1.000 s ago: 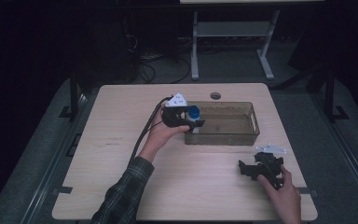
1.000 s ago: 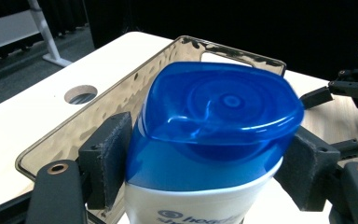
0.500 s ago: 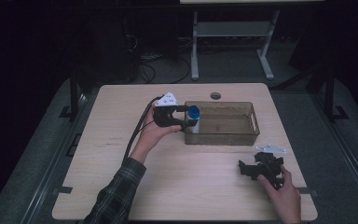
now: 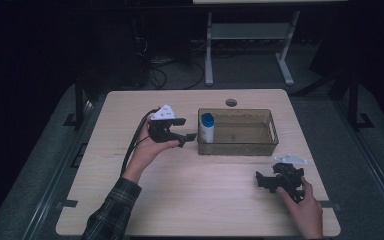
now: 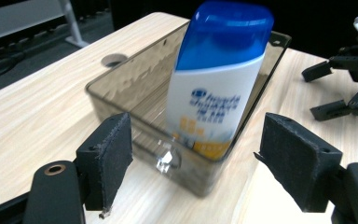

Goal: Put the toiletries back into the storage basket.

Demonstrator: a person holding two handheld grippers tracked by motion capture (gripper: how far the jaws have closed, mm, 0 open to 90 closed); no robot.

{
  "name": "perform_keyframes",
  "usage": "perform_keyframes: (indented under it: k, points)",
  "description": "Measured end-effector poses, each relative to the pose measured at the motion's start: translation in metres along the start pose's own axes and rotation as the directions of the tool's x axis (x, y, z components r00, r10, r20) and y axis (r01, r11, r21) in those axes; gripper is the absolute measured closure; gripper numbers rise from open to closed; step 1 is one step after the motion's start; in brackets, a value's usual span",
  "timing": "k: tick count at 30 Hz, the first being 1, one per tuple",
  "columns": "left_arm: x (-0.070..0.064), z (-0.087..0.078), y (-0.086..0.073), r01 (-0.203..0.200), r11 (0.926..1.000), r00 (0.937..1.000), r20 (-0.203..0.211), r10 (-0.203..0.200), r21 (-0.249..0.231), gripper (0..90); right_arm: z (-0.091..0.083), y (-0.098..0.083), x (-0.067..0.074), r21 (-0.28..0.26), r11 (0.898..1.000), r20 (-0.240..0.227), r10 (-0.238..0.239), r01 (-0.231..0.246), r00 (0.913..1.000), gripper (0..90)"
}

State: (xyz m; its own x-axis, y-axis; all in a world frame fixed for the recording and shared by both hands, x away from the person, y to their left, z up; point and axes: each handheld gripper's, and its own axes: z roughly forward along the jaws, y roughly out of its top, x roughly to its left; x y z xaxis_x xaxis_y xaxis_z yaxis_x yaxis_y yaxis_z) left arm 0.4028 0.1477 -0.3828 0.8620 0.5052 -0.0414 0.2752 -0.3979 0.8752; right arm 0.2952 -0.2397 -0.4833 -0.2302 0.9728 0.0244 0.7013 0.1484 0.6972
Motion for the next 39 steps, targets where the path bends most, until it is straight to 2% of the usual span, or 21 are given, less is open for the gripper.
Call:
perform_keyframes:
  k: [17,23,31,35,37,39]
  points:
    - [-0.011,-0.043,-0.045,0.037,0.9978,0.997,-0.07,-0.033,0.056,23.9,0.0,0.0,0.0,0.0,1.0,0.0,0.001,-0.001,1.0,0.0]
    - [-0.017,-0.064,-0.064,0.06,0.996,0.9929,-0.106,-0.053,0.066,23.6,0.0,0.0,0.0,0.0,1.0,0.0,0.0,0.0,1.0,0.0]
    - [-0.025,-0.086,-0.08,0.066,0.9962,0.9901,-0.128,-0.058,0.057,23.6,0.0,0.0,0.0,0.0,1.0,0.0,0.0,0.0,1.0,0.0]
    - [-0.029,-0.095,-0.093,0.064,0.9948,0.9863,-0.157,-0.052,0.078,23.6,0.0,0.0,0.0,0.0,1.0,0.0,0.0,0.0,1.0,0.0]
    - [-0.031,-0.102,-0.103,0.079,0.9932,0.9844,-0.164,-0.064,0.086,23.2,0.0,0.0,0.0,0.0,1.0,0.0,0.0,0.0,1.0,0.0]
    - [-0.032,-0.104,-0.107,0.081,0.9925,0.9835,-0.169,-0.065,0.092,23.2,0.0,0.0,0.0,0.0,1.0,0.0,0.0,0.0,1.0,0.0]
